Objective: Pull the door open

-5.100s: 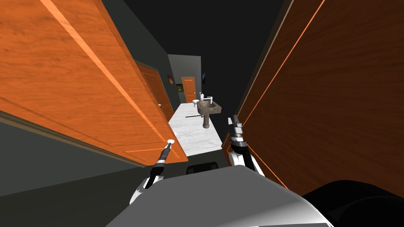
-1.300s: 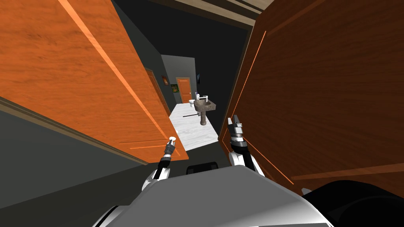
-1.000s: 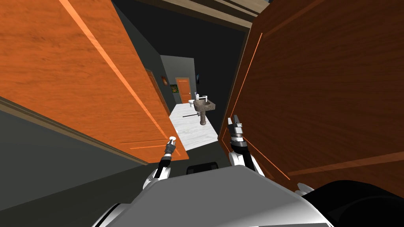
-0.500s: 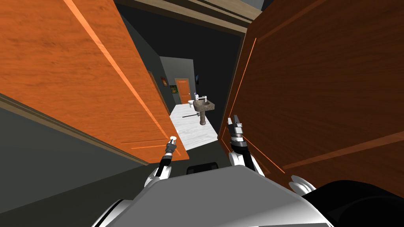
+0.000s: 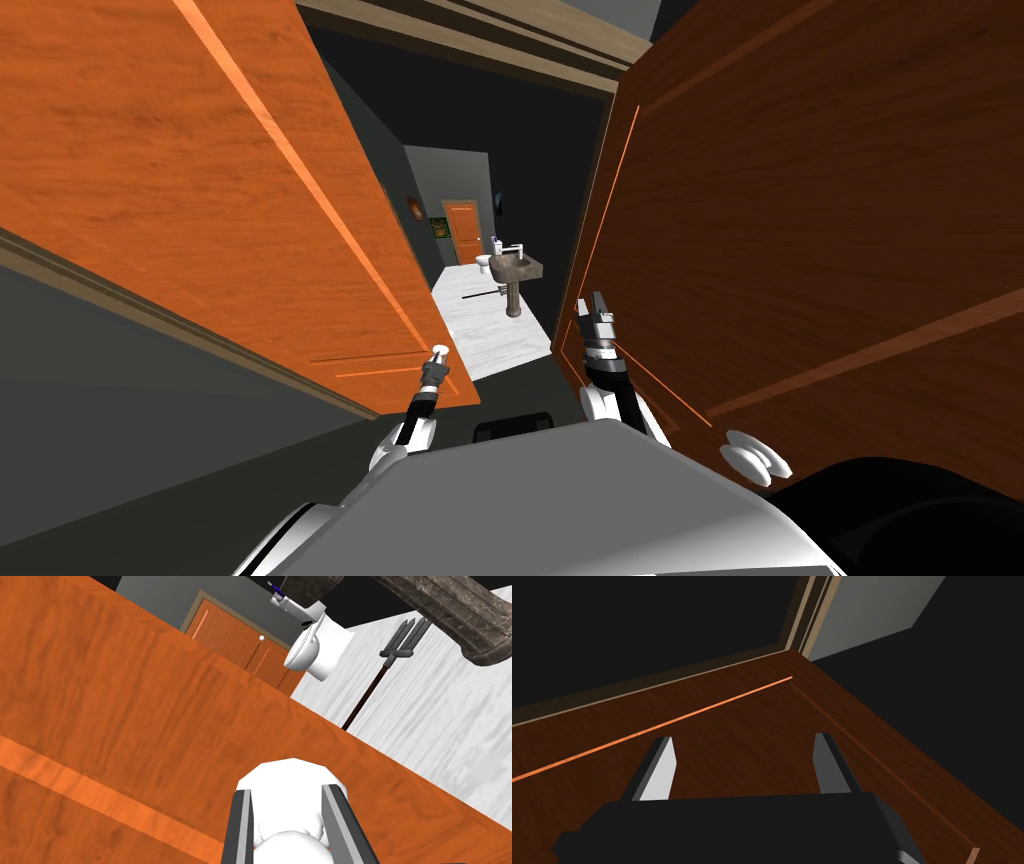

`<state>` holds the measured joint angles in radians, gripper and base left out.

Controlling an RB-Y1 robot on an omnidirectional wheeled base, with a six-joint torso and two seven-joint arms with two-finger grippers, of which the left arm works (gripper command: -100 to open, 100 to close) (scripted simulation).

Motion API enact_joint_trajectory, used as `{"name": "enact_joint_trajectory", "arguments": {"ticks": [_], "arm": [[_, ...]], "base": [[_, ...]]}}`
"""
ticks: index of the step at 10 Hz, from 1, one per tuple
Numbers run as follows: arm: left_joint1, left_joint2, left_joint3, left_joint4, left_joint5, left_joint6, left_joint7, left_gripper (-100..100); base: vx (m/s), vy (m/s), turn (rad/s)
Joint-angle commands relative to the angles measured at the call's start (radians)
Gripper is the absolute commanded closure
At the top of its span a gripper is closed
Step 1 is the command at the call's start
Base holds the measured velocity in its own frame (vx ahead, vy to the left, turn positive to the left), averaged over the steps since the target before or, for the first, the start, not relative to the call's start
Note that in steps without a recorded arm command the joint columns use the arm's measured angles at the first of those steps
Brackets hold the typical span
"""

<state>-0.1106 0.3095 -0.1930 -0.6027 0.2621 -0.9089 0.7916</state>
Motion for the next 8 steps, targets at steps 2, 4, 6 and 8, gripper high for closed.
{"name": "enact_joint_trajectory", "arguments": {"ticks": [2,4,6,8], "arm": [[-0.002,-0.006,-0.014,0.022,0.010,-0.001,0.054,100],[-0.006,-0.006,-0.022,0.024,0.020,0.001,0.095,100],[-0.010,-0.006,-0.029,0.026,0.030,0.002,0.136,100],[-0.014,-0.006,-0.037,0.028,0.039,0.004,0.177,100]], "base": [[-0.026,0.021,-0.020],[-0.015,0.009,-0.007],[-0.033,0.030,-0.032],[-0.027,0.017,-0.011]]}}
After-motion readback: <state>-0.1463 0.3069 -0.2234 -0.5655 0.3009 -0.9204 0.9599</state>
